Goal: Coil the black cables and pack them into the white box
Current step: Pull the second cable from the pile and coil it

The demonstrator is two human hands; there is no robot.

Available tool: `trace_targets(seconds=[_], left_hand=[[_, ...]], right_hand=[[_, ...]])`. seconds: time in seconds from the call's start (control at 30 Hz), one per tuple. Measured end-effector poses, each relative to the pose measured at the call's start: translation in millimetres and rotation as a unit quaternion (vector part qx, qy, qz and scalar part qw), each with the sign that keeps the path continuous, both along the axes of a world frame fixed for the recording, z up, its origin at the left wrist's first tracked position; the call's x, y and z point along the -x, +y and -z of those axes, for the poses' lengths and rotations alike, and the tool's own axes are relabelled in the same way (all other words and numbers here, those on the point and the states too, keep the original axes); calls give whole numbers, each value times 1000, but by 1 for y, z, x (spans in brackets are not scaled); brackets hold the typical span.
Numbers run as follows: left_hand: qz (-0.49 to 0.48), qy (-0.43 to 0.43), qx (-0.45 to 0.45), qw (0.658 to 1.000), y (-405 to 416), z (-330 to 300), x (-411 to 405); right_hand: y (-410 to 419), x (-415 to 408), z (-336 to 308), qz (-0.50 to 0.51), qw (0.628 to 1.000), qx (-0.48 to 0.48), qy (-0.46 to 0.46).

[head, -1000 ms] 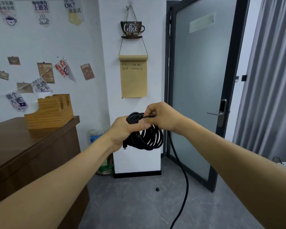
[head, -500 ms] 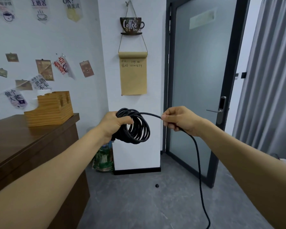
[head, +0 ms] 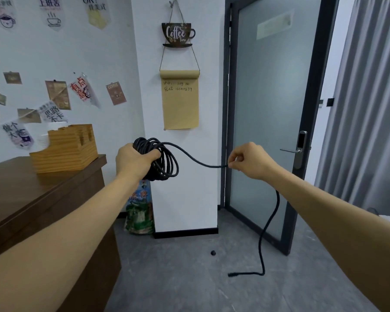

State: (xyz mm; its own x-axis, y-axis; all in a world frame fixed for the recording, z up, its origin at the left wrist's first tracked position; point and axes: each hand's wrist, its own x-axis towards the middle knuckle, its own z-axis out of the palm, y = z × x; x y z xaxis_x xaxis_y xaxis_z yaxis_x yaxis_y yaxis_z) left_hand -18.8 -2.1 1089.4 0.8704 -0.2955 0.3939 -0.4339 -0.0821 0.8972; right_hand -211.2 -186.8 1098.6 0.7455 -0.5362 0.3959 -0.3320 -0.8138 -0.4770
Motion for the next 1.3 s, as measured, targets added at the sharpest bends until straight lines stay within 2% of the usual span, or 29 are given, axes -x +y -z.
trace_targets(seconds=[0.1,0.17,0.3,0.4,0.47,0.6,0.73,1.0,1.13,1.3], left_hand=[[-37,-72,-45,996,-6,-4,7],[-47,-91,-58,993,-11,-5,15],[-29,-101,-72,992,-21,-2,27],[17,-101,-73,992,-26,0,39],[81,-65,-51,993,-29,0,48],[222,83,26,971,-31,4,61],[280,188,72,939,-32,7,70],[344,290,105,887,-35,12,75],[378,252,79,887,-32,14,73],[402,148,5,904,-31,14,72]], right_hand=[[16,-7,-9,-28,992,97,78],[28,-10,-14,-65,984,123,109],[48,-14,-23,-169,972,107,125],[60,-14,-29,-213,970,84,84],[62,-14,-28,-222,973,53,23],[55,-15,-23,-176,981,-21,-82],[48,-15,-20,-145,981,-76,-104],[43,-14,-14,-144,975,-128,-107],[42,-14,-12,-134,978,-123,-106],[39,-16,-16,-121,983,-120,-67]])
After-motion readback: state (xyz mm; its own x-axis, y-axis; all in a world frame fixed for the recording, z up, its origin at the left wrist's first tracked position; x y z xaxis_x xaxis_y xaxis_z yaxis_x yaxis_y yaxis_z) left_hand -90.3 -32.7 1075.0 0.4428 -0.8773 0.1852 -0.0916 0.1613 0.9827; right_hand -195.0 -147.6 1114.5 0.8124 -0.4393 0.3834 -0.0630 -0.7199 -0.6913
